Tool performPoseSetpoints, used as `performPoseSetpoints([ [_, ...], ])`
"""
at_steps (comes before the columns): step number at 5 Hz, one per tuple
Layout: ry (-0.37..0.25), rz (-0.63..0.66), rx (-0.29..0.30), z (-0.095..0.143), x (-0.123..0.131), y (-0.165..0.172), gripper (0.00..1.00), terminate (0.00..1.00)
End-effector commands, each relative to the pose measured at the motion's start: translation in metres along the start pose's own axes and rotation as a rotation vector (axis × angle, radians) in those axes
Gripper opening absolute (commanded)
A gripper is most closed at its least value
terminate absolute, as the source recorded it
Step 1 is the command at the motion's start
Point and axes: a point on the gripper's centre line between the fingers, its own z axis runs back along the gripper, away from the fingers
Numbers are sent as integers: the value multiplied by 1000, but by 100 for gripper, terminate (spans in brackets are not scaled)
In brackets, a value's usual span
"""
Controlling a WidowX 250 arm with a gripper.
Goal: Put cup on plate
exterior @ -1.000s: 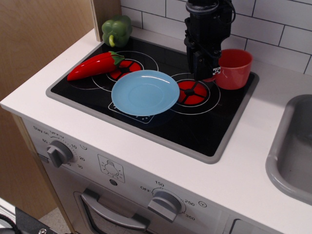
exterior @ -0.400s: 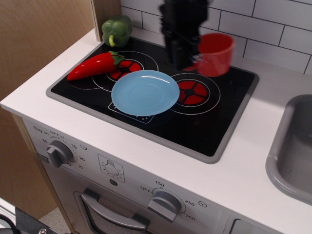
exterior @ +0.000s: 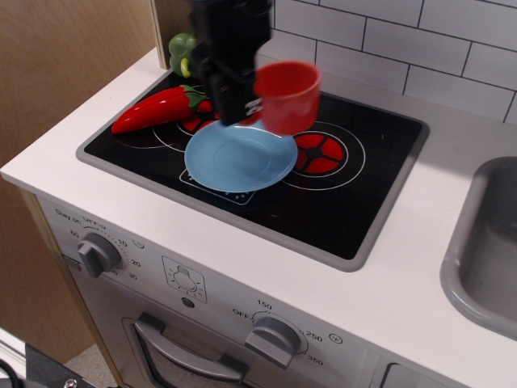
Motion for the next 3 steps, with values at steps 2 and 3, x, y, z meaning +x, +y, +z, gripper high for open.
performPoseSetpoints([
  [2, -18, -19, 56, 8, -39, 7, 0, 0],
  [3, -10, -7, 47, 9, -37, 6, 100, 0],
])
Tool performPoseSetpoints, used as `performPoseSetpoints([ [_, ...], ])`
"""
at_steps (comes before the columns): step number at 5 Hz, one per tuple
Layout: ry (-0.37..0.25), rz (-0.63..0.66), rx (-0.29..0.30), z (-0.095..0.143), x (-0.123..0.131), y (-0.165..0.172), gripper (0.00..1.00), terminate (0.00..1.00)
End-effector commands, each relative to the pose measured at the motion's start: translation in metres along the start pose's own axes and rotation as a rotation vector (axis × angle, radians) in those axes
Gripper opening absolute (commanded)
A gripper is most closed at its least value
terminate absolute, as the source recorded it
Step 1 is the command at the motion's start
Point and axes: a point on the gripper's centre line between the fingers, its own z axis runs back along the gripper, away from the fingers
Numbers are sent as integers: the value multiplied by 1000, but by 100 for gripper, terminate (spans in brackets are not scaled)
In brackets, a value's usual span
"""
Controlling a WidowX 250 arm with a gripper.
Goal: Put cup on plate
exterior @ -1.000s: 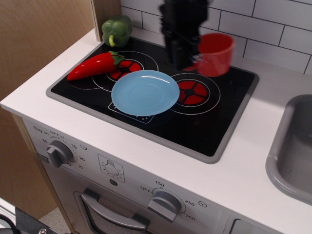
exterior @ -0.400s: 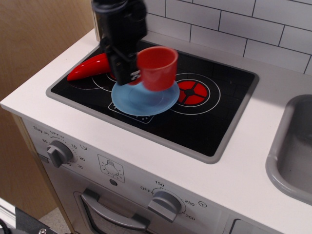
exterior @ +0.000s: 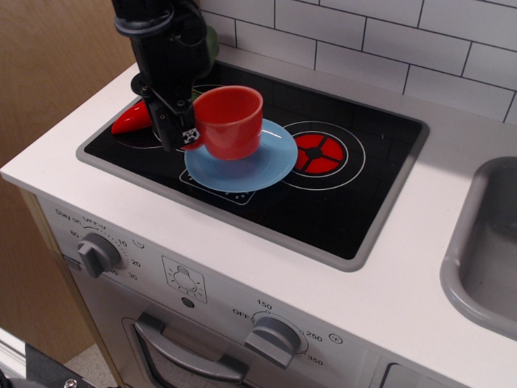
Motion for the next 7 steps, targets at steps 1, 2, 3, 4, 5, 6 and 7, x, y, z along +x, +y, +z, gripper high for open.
performPoseSetpoints([
  [1, -36, 56, 62, 19, 2, -2, 100, 0],
  [2, -23, 80, 104, 24, 3, 0, 100, 0],
  [3, -22, 121, 120, 43, 4, 9, 100, 0],
  [4, -38, 164, 139, 51, 6, 20, 100, 0],
  [5, -33, 230, 127, 54, 16, 33, 100, 0],
  [6, -10, 329, 112, 56, 30, 45, 100, 0],
  [7, -10, 329, 112, 56, 30, 45, 100, 0],
])
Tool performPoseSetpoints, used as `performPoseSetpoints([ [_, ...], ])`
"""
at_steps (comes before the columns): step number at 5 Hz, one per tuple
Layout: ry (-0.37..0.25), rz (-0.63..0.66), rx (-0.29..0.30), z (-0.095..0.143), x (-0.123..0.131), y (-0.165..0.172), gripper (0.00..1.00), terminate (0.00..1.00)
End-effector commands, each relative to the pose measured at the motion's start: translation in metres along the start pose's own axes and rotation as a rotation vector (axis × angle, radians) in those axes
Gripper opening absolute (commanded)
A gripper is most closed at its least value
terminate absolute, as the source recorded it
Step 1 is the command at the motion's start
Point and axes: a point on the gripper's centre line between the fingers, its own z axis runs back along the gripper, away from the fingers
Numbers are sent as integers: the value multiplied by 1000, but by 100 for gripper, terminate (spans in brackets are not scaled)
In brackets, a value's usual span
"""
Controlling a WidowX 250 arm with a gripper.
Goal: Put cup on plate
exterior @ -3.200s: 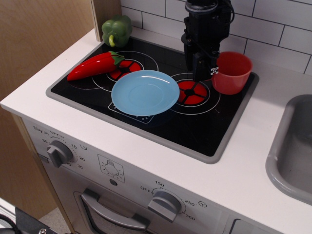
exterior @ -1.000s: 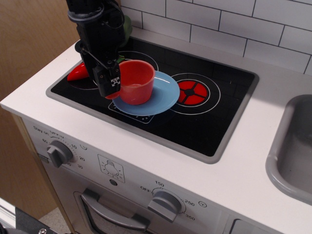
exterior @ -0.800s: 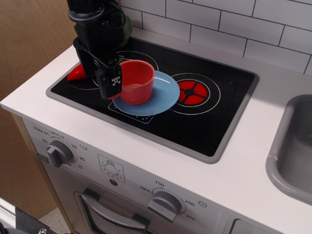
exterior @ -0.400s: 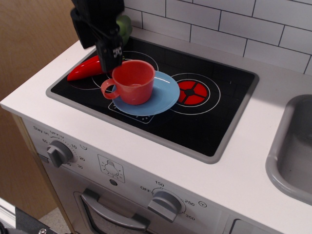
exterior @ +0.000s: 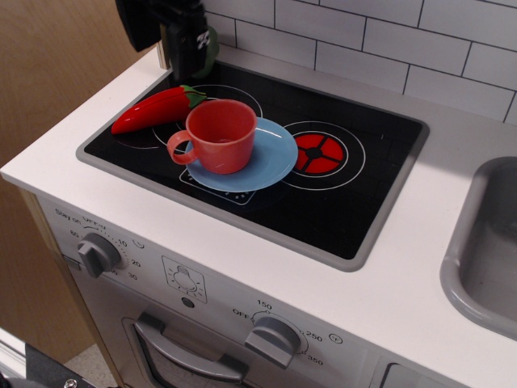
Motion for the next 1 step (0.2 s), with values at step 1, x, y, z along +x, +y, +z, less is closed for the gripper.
performPoseSetpoints([
  [1, -41, -3, 29, 18, 0, -4, 100, 100],
])
